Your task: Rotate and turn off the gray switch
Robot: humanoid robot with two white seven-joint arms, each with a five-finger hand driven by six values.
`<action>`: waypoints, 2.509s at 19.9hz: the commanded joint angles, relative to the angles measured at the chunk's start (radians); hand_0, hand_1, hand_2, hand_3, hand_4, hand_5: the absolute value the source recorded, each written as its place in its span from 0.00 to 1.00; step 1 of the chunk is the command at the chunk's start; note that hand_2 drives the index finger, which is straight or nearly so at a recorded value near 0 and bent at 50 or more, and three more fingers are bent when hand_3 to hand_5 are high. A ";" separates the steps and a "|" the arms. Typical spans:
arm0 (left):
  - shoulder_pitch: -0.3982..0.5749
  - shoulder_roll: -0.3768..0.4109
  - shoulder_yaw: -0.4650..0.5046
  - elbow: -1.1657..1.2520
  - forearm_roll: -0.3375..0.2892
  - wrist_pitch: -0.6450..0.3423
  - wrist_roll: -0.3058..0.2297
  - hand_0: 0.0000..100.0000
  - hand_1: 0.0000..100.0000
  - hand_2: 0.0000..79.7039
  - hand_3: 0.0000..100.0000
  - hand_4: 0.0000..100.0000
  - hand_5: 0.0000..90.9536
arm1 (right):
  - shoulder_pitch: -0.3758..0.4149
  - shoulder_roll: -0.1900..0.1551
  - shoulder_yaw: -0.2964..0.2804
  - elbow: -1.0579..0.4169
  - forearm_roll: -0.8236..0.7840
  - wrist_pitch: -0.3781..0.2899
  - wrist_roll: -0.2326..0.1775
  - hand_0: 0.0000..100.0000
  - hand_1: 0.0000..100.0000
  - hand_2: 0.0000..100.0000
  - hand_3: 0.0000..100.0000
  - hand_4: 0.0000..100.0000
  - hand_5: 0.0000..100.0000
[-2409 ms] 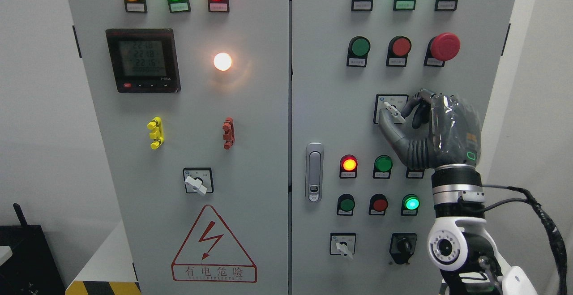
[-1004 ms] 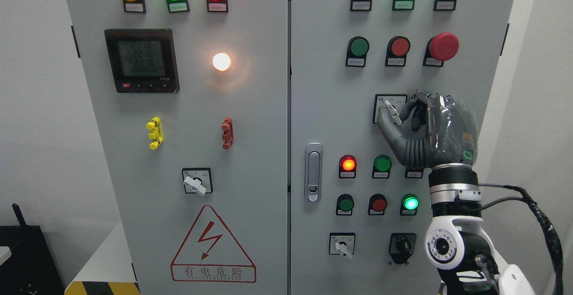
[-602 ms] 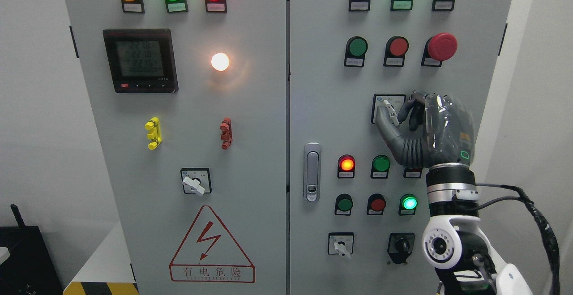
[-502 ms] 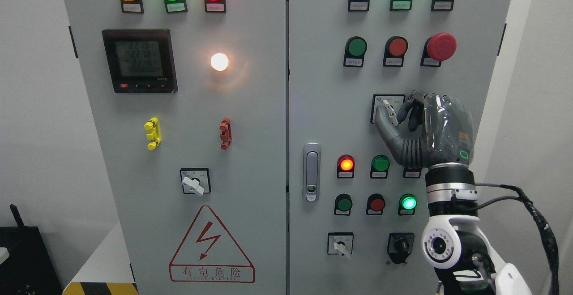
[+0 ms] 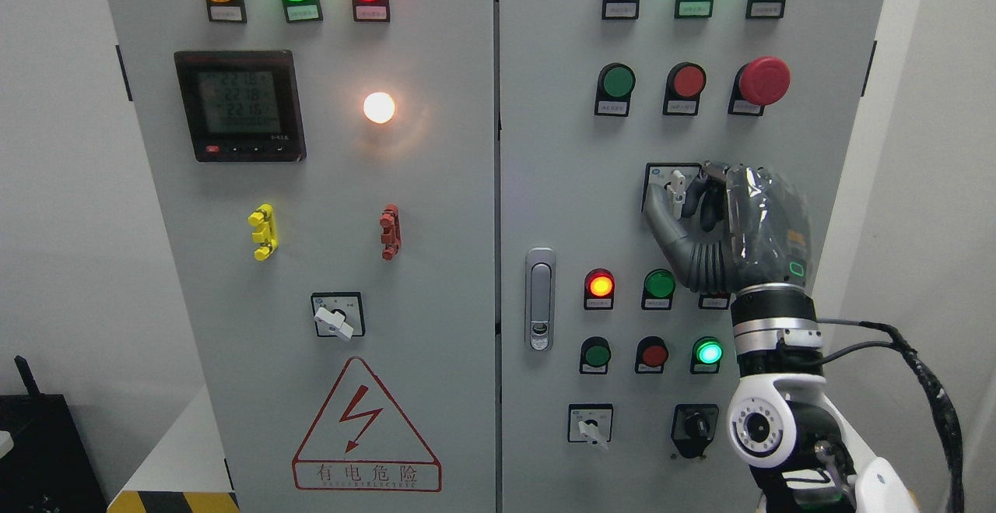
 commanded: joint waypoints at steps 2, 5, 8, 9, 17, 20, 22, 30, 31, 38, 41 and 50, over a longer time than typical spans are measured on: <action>0.000 0.000 0.032 0.023 -0.008 0.001 0.001 0.12 0.39 0.00 0.00 0.00 0.00 | -0.001 0.006 0.005 0.004 -0.001 0.003 -0.010 0.49 0.36 0.75 1.00 0.90 1.00; 0.000 0.000 0.032 0.023 -0.008 0.001 -0.001 0.12 0.39 0.00 0.00 0.00 0.00 | -0.001 0.006 0.005 0.004 -0.002 0.003 -0.010 0.50 0.36 0.76 1.00 0.90 1.00; 0.000 0.000 0.032 0.023 -0.008 0.001 -0.001 0.12 0.39 0.00 0.00 0.00 0.00 | -0.001 0.006 0.005 0.004 -0.002 0.003 -0.012 0.51 0.36 0.76 1.00 0.90 1.00; 0.000 0.000 0.032 0.023 -0.008 0.001 -0.001 0.12 0.39 0.00 0.00 0.00 0.00 | -0.001 0.006 0.005 0.004 -0.002 0.003 -0.012 0.50 0.35 0.76 1.00 0.90 1.00; 0.002 0.000 0.032 0.023 -0.008 0.001 -0.001 0.12 0.39 0.00 0.00 0.00 0.00 | 0.001 0.004 0.005 0.004 -0.005 0.003 -0.012 0.52 0.34 0.76 1.00 0.90 1.00; 0.000 0.000 0.032 0.023 -0.008 0.001 -0.001 0.12 0.39 0.00 0.00 0.00 0.00 | 0.001 0.004 0.004 0.001 -0.005 0.000 -0.012 0.53 0.34 0.76 1.00 0.90 1.00; 0.000 0.000 0.032 0.023 -0.008 0.001 0.001 0.12 0.39 0.00 0.00 0.00 0.00 | 0.002 0.003 0.000 -0.003 -0.005 -0.001 -0.012 0.53 0.34 0.76 1.00 0.90 1.00; 0.000 0.000 0.032 0.023 -0.008 0.001 -0.001 0.12 0.39 0.00 0.00 0.00 0.00 | 0.009 -0.011 -0.007 -0.019 0.002 -0.007 -0.015 0.53 0.34 0.76 1.00 0.90 1.00; 0.000 0.000 0.032 0.023 -0.008 0.001 -0.001 0.12 0.39 0.00 0.00 0.00 0.00 | 0.009 -0.011 -0.009 -0.021 0.004 -0.007 -0.015 0.53 0.34 0.76 1.00 0.90 1.00; 0.000 0.000 0.032 0.023 -0.008 0.001 -0.001 0.12 0.39 0.00 0.00 0.00 0.00 | 0.010 -0.016 -0.018 -0.036 0.005 -0.009 -0.018 0.53 0.34 0.75 1.00 0.90 1.00; 0.000 0.000 0.032 0.023 -0.008 0.001 -0.001 0.12 0.39 0.00 0.00 0.00 0.00 | 0.024 -0.028 -0.019 -0.056 0.028 -0.013 -0.021 0.53 0.34 0.75 1.00 0.90 1.00; 0.000 0.000 0.032 0.023 -0.008 0.001 0.001 0.12 0.39 0.00 0.00 0.00 0.00 | 0.137 -0.040 -0.079 -0.180 0.032 -0.134 -0.078 0.57 0.36 0.63 0.93 0.82 0.95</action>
